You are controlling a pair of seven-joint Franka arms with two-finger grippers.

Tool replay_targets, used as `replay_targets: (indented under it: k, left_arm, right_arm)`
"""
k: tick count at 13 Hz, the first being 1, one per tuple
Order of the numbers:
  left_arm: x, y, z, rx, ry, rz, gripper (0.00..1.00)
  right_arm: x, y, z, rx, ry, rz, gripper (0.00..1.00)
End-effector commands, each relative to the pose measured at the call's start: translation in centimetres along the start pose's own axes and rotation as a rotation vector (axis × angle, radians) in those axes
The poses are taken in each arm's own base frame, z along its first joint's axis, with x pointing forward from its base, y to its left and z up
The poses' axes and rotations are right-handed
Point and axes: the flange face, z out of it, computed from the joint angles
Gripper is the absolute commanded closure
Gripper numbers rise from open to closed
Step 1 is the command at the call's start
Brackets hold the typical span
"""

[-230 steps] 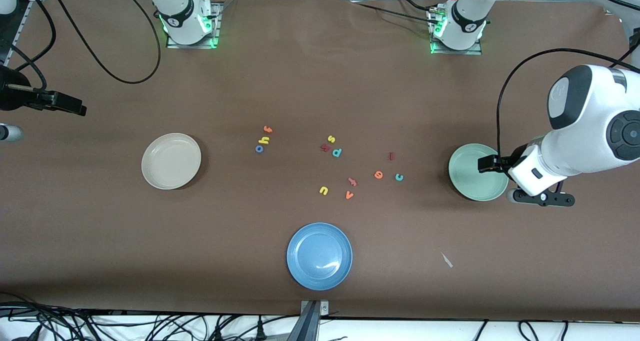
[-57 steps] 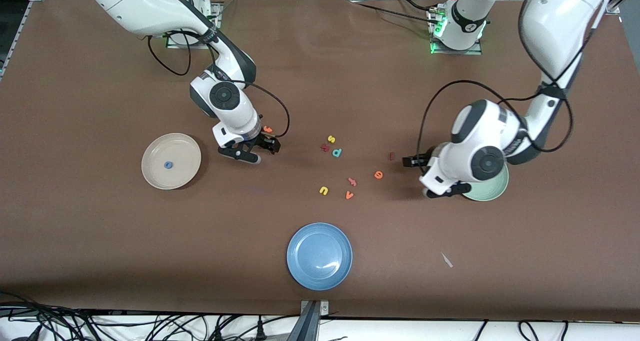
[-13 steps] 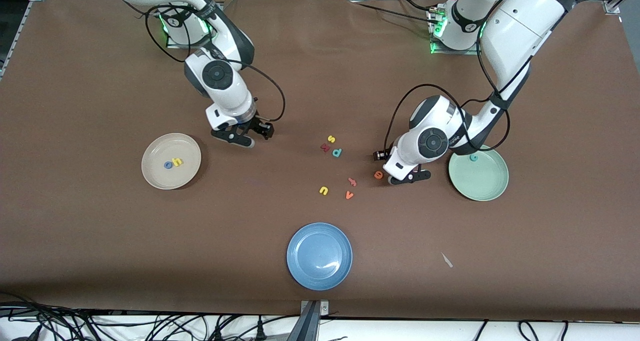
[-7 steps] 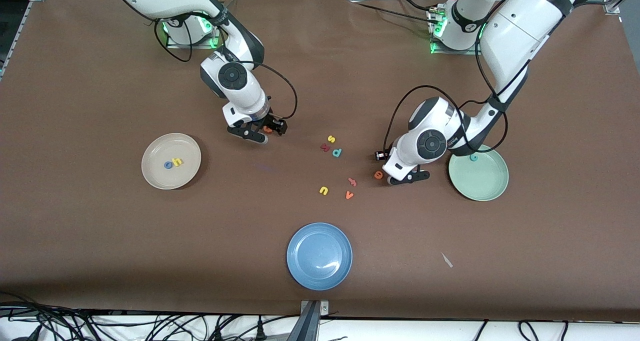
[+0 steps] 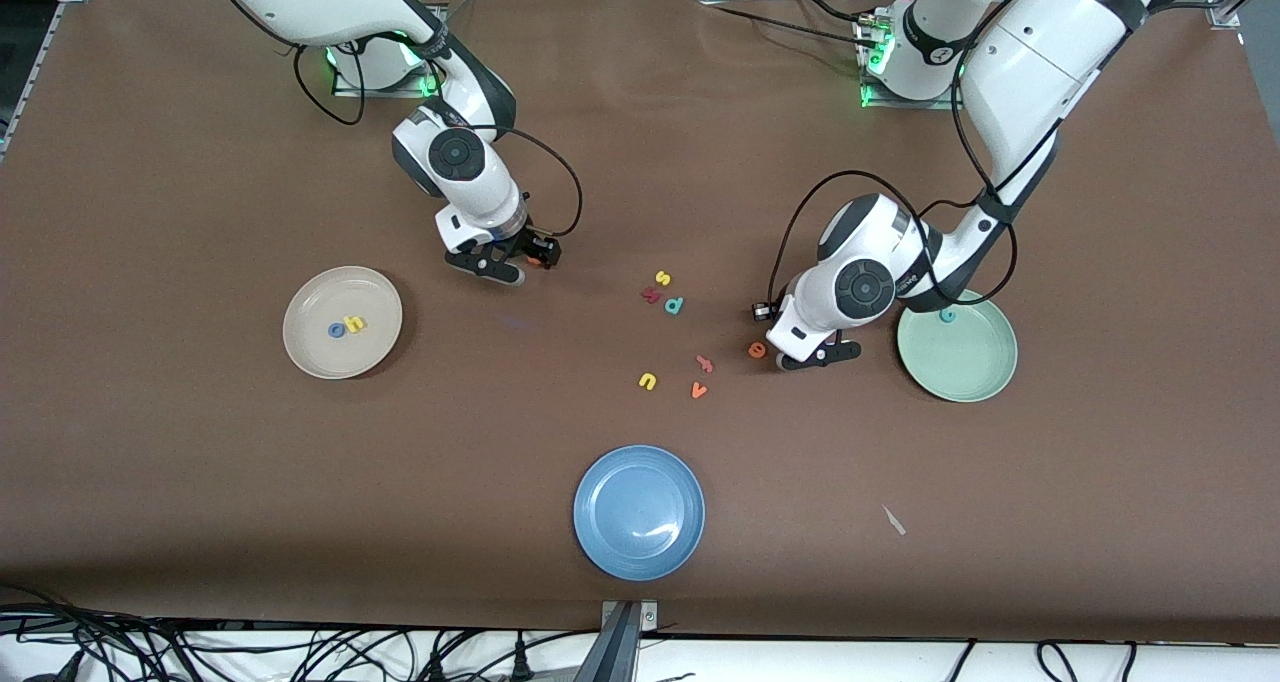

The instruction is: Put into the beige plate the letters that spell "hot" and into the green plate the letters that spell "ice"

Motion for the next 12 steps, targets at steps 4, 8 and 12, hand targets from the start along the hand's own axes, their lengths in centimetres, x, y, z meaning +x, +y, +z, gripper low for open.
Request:
replay_targets:
  k: [4,8,12]
  left_arm:
    - [1.2,-1.9,-4.0,0.043,0.032,0.009,1.00]
    - [3.8,-9.5,-8.4,0.099,-0.039,0.136,1.00]
    - [6.8,-17.9,-8.8,0.071,-0.073,0.231,1.00]
  right_arm:
    - [-0.4,0.0,0.5,0.005,0.010,-0.019,0.83]
    - [5.1,3.8,-3.2,-0.028,0.071,-0.072,0.98]
    - [10.2,9.2,-7.8,-0.122,0.090,-0.230,0.98]
